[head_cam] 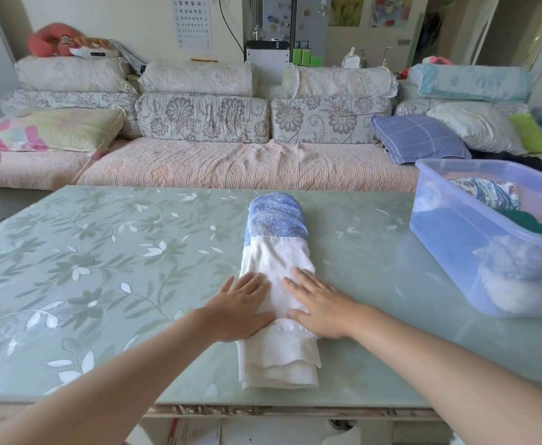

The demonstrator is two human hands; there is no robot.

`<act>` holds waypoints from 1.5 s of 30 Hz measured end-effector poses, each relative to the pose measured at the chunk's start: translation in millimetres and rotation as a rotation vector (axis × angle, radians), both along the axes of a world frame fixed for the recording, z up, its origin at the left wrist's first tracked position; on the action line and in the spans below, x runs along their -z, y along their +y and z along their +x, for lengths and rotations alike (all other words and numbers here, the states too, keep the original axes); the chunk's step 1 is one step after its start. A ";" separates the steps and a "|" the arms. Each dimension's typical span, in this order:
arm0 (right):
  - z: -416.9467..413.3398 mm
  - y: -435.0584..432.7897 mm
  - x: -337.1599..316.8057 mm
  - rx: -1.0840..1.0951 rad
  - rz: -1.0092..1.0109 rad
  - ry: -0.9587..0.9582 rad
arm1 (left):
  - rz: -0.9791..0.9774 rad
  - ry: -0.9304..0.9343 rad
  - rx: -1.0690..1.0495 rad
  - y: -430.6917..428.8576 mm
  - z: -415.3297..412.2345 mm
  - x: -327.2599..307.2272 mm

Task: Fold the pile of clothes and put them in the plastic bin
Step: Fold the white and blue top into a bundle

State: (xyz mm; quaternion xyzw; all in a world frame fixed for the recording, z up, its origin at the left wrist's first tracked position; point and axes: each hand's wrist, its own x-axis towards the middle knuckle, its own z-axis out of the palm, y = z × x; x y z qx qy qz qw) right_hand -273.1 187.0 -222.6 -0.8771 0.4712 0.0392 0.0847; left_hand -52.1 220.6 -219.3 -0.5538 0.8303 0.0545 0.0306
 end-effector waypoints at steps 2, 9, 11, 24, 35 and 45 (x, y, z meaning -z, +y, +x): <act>-1.2 1.7 -4.8 -0.035 -0.038 -0.029 | -0.095 0.063 0.074 3.1 -0.2 -7.4; 0.0 18.1 -3.2 -0.218 -0.213 -0.240 | 0.041 0.056 0.098 26.5 -1.9 0.2; 0.4 22.0 -4.7 -0.297 -0.318 -0.318 | 0.028 0.075 0.089 26.6 0.3 2.0; -32.3 41.0 -10.8 -0.590 -0.286 -0.089 | 0.055 0.385 0.222 37.8 16.7 -15.0; -26.4 30.1 -21.1 0.164 -0.020 -0.686 | 0.361 0.733 0.013 41.3 4.5 -50.4; -4.0 0.2 -33.2 0.472 -0.002 -0.816 | 0.000 0.912 -0.525 -10.5 -28.1 -38.8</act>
